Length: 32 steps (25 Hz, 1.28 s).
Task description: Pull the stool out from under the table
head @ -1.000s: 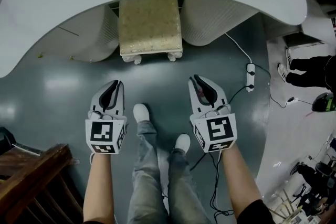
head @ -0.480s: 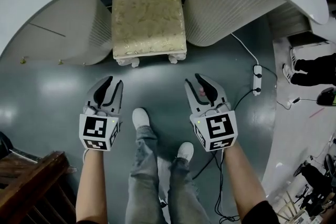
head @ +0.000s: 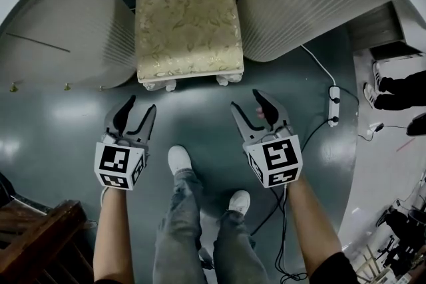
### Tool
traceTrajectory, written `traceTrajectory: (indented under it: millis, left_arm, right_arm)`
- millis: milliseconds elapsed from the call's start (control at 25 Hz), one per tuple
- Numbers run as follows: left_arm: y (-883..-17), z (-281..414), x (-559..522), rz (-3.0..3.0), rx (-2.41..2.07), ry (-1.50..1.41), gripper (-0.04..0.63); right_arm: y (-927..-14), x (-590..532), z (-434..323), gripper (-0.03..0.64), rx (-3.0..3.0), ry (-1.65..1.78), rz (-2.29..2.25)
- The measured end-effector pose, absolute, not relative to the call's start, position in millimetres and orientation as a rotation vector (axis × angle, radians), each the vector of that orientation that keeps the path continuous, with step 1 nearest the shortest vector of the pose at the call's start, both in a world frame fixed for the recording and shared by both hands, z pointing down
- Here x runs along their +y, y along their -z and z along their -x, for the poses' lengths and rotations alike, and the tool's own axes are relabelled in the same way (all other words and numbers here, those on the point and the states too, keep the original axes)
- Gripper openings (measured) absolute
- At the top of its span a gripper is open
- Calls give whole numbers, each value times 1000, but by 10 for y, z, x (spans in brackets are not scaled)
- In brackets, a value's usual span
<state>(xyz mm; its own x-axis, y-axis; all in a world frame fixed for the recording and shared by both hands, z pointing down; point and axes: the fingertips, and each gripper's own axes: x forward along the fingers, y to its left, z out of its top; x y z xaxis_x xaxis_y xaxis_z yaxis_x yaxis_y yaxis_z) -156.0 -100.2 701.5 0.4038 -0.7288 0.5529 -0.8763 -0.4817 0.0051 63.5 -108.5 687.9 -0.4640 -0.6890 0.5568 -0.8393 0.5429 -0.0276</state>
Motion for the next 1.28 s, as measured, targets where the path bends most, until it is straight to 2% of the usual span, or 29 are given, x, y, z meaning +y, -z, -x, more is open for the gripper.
traceTrajectory:
  millis: [520,1280]
  left_arm:
    - [-7577,1659,-1405,-2395,-1405,-766,261]
    - [-8075,1574,-1646,-2481,-1214,-951,267]
  right_arm:
    - [-7442,-1475,-564,318,-2311,-373,-1200]
    - [-7985,-1831,-496,324,-2272,-373,-1077]
